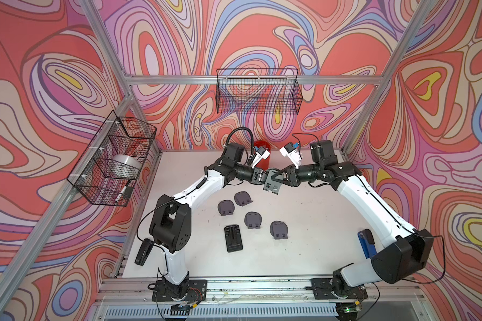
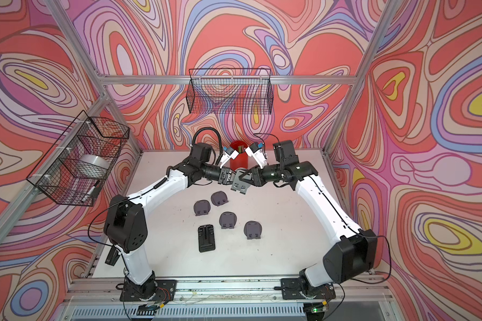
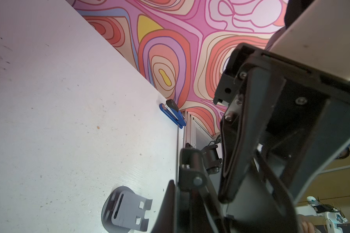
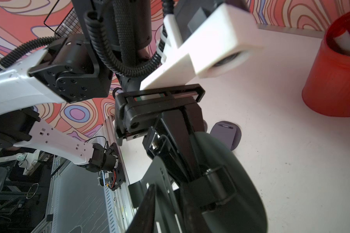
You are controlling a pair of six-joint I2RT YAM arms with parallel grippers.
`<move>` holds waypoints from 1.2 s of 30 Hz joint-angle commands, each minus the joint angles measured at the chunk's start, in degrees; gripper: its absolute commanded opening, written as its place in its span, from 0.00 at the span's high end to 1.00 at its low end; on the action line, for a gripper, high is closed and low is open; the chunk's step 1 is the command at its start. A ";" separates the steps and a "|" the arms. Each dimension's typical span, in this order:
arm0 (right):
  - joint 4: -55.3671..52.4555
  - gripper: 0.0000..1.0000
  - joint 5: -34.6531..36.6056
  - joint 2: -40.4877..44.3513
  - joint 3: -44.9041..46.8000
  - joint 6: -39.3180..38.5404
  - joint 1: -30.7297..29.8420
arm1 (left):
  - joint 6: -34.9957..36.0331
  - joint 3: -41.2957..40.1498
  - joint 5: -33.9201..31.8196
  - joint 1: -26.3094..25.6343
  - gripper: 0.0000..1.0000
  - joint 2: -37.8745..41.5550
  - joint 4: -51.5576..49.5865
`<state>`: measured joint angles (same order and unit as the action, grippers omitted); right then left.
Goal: Open the phone stand
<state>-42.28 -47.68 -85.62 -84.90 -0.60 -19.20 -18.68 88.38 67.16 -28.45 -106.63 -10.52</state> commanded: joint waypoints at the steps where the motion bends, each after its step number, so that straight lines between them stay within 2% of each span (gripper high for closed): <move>1: -3.35 0.77 -4.02 -0.79 -2.52 -1.63 -2.99 | -0.75 1.68 -4.60 0.33 1.00 -1.54 -0.02; 6: -3.86 0.94 -3.14 -0.17 -2.90 -2.37 -3.39 | -0.70 2.59 -5.28 0.41 1.00 -2.31 -1.64; 9: -4.61 1.00 -2.31 0.69 -3.32 -3.06 -3.52 | -0.78 2.84 -5.70 0.62 1.00 -2.82 -2.60; 21: -7.71 1.00 0.22 2.22 -5.24 -8.01 -4.72 | -0.57 2.67 -5.87 1.46 1.00 -4.18 -7.35; 28: -11.58 1.00 7.21 1.91 -7.59 -11.94 -6.98 | 0.34 3.28 -5.54 1.54 1.00 -4.86 -10.24; 36: -14.39 1.00 11.48 1.42 -8.95 -14.67 -8.38 | 0.48 4.26 -5.54 2.02 1.00 -5.52 -12.12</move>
<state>-53.10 -36.60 -85.93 -91.68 -14.17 -25.63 -16.64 91.46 70.94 -28.01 -109.62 -18.90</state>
